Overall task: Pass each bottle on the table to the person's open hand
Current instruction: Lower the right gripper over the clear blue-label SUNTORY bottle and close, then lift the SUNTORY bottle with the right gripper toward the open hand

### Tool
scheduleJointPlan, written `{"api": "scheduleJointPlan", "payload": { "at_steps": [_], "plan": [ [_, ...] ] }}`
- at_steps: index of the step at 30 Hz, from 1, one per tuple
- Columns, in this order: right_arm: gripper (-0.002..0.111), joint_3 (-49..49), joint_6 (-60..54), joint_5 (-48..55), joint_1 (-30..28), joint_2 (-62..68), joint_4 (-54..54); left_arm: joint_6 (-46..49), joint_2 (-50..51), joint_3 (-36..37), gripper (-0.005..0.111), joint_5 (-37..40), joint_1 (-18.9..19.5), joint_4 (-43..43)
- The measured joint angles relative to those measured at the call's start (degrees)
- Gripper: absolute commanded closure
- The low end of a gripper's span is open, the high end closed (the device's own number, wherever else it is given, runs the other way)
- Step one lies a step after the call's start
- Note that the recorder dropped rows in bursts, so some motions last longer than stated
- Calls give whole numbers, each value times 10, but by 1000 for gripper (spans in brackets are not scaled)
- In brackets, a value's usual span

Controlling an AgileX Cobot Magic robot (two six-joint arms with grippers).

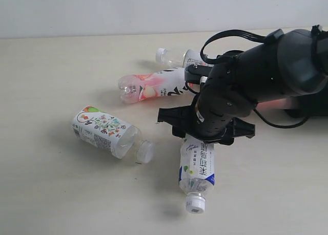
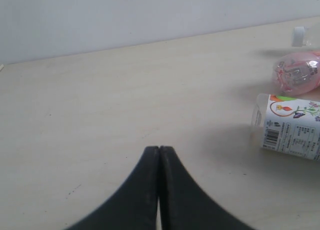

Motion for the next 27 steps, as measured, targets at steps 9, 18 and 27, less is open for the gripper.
{"api": "scheduleJointPlan", "payload": {
  "at_steps": [9, 18, 27],
  "plan": [
    [108, -6, -13, 2, 0, -11, 9, 0, 0, 0, 106, 0, 0, 0],
    [108, -8, -175, 52, 0, -115, 145, 0, 0, 0, 106, 0, 0, 0],
    [108, -9, -298, 220, 0, -309, 185, 0, 0, 0, 106, 0, 0, 0]
  ]
}}
